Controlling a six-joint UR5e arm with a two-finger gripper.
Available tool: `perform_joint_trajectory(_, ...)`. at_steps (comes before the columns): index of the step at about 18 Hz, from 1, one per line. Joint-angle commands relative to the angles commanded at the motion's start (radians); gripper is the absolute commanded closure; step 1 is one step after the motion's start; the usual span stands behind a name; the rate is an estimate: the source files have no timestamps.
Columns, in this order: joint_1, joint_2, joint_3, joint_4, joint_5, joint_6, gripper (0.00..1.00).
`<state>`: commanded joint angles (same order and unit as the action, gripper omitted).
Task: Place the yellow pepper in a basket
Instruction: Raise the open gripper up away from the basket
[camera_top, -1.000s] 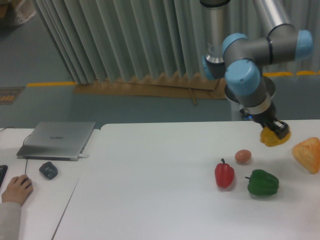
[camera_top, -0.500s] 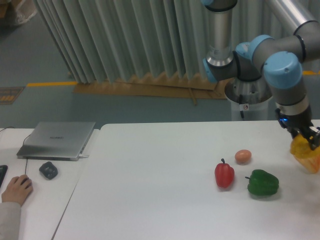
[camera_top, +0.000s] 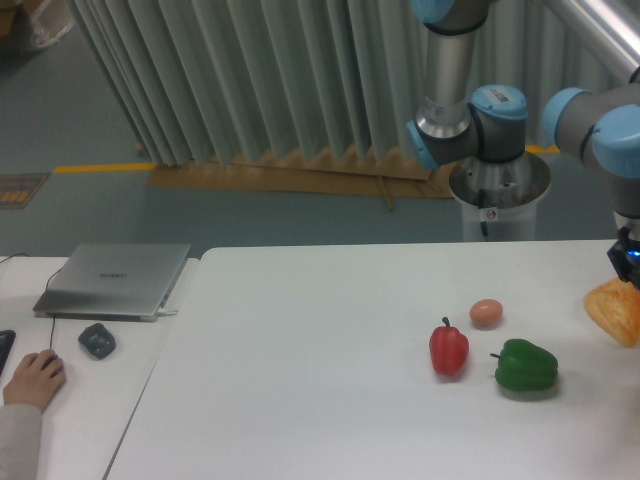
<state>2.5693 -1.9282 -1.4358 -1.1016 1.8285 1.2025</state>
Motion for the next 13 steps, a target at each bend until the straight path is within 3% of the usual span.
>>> perform_joint_trajectory(7,0.034,-0.057,0.061,0.032,0.000,0.054,0.48)
perform_joint_trajectory(9,0.037,-0.074,0.063,0.051,0.000,0.055,0.48)
perform_joint_trajectory(10,0.049,-0.093,0.067,0.090,0.000,0.055,0.48)
perform_joint_trajectory(13,0.066,-0.120,0.086,0.109,0.002,0.101,0.48)
